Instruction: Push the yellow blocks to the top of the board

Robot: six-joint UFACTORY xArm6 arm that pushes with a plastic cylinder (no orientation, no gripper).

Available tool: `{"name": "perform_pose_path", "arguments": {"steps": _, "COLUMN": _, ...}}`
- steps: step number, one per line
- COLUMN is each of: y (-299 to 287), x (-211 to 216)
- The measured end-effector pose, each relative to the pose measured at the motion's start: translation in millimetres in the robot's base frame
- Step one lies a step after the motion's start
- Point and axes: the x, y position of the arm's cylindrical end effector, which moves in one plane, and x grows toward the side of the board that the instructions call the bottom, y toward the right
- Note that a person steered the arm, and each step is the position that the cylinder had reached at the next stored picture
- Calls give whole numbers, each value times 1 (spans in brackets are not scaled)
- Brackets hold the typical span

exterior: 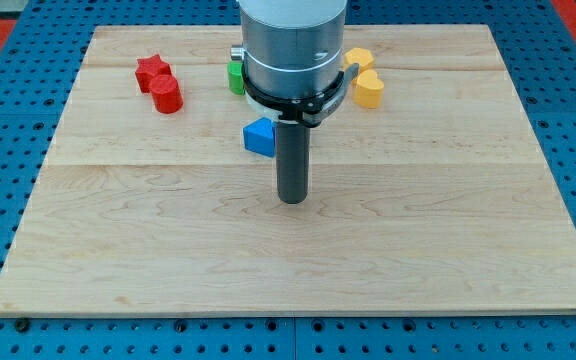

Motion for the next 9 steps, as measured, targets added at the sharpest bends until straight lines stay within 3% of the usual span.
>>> {"name": "perform_pose_path", "arguments": {"steps": 9, "y": -9, "x": 9}}
